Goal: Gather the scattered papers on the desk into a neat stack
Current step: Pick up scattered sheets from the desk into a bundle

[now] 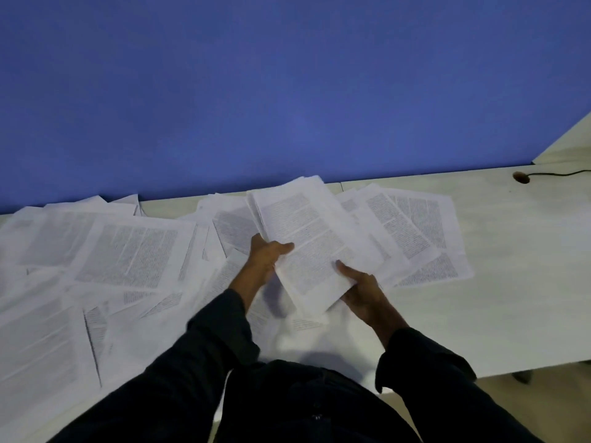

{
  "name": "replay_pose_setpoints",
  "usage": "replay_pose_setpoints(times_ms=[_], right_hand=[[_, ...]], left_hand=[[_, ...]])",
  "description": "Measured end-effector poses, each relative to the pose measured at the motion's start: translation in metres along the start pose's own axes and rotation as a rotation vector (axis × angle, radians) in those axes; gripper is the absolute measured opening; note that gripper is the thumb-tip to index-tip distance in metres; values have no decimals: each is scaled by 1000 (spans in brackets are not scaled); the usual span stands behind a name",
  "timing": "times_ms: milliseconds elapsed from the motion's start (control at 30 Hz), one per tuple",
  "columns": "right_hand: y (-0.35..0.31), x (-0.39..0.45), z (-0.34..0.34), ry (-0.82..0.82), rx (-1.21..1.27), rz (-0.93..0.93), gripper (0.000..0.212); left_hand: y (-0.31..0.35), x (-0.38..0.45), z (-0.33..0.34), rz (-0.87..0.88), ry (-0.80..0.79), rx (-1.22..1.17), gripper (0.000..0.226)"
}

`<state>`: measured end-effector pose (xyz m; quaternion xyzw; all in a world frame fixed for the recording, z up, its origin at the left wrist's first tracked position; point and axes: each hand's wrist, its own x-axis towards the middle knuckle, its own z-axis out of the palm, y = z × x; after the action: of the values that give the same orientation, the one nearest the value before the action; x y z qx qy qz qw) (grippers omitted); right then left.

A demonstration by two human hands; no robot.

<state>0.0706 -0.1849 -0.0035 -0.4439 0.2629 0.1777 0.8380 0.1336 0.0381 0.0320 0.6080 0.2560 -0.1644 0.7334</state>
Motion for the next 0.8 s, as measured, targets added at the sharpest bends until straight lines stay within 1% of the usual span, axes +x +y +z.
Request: replay_pose_setpoints(times_ms=[67, 100, 133, 167, 200, 233, 267, 333, 367, 433, 500, 600, 633, 700, 733, 800], right_hand=[[-28, 0, -27, 11, 1, -8, 33], [-44, -2, -40, 32, -20, -1, 35], [-60, -4, -49, 35, -64, 23, 41], [-73, -4, -53, 15, -125, 50, 54], [-83, -4, -51, -40, -194, 78, 68], [-87, -3, -42, -99, -266, 94, 76], [-87, -3, -29, -150, -328, 88, 75], [-77, 0, -6, -246, -397, 38, 57], [-72, 3, -1, -263, -404, 21, 52], [-69, 4, -5, -239, -390, -1, 51], [-68, 2, -17, -227, -359, 5, 51], [-62, -2, -30, -237, -413, 49, 50], [-61, -4, -35, -230, -428, 51, 50], [-66, -10, -51, -177, -439, 44, 49], [-71, -15, -61, -135, -447, 47, 48], [-79, -22, -80, -85, -439, 65, 48]], left_hand=[[12, 7, -23, 38, -169, 95, 64], [16, 10, -36, 45, -263, 150, 62], [21, 10, -45, 38, -346, 217, 60], [24, 8, -47, 21, -403, 267, 57], [23, 6, -44, 17, -449, 288, 53], [21, 4, -37, 12, -468, 279, 49], [16, 0, -27, -1, -464, 238, 46], [3, -7, -9, -34, -479, 188, 44], [-2, -12, -3, -31, -507, 200, 46], [-8, -15, -3, -13, -529, 228, 45], [-9, -20, -4, -16, -485, 161, 40], [-13, -30, 14, -59, -364, 70, 39], [-15, -31, 20, -54, -381, 64, 38], [-18, -30, 27, 7, -515, 82, 37], [-18, -28, 30, 29, -563, 128, 41], [-19, -23, 41, -17, -633, 237, 55]])
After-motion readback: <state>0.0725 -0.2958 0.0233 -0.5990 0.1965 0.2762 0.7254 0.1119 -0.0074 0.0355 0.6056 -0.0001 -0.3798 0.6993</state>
